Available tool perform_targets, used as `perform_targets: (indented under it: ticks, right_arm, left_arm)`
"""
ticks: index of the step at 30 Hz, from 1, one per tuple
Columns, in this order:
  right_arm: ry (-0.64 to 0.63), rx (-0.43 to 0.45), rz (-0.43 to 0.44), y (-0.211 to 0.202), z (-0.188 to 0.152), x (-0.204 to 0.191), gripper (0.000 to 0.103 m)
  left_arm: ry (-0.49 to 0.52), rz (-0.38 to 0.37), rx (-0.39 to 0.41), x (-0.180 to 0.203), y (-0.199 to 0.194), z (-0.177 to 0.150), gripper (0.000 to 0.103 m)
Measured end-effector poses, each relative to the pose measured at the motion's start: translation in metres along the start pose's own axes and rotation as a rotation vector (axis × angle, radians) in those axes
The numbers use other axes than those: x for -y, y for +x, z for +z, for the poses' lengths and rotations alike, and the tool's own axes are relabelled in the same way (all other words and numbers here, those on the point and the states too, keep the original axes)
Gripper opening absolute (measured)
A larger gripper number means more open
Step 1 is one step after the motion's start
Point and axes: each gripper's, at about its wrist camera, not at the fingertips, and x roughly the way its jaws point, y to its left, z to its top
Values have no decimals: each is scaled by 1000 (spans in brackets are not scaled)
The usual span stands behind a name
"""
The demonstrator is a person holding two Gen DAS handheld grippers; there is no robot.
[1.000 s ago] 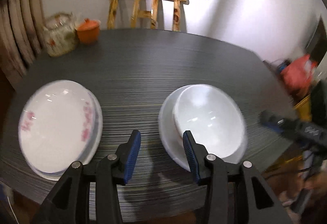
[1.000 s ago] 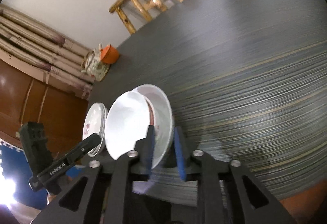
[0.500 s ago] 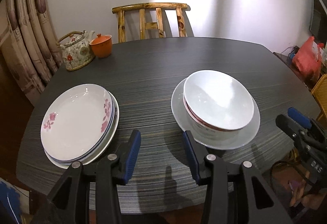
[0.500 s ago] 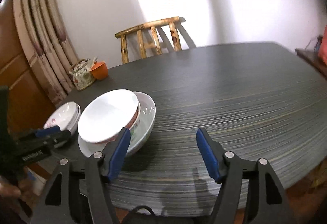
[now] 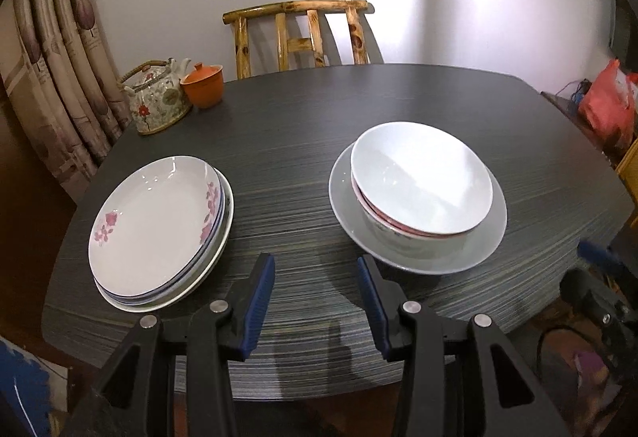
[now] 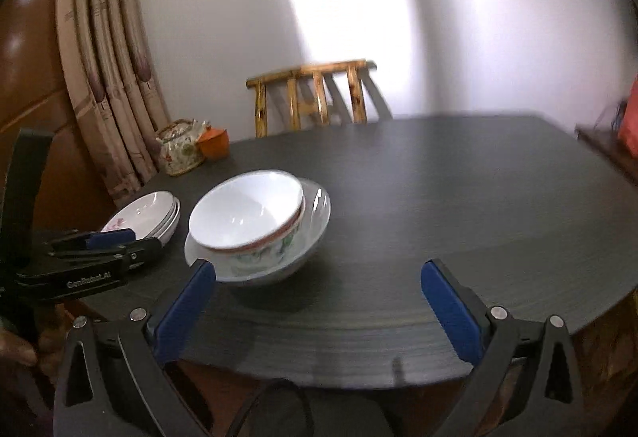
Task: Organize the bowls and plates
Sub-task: 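Lift both grippers away from the bowl stack, then move both grippers back to the rim of the nested bowl stack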
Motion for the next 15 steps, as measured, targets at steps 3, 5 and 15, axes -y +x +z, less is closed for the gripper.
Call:
perform_targets:
  ticks: [3,5,15]
  right_arm:
    - [120,-146,91,10,-4,16,103]
    - [122,-196,75,14,0,20,103]
    - [102,-216,117,20,49,33,102]
  left_arm:
    - [8,6,15,2,-2,1,44]
    - [1,-5,5,1,0,3,44]
    - [-102,-102,-97,-16,27,20,44]
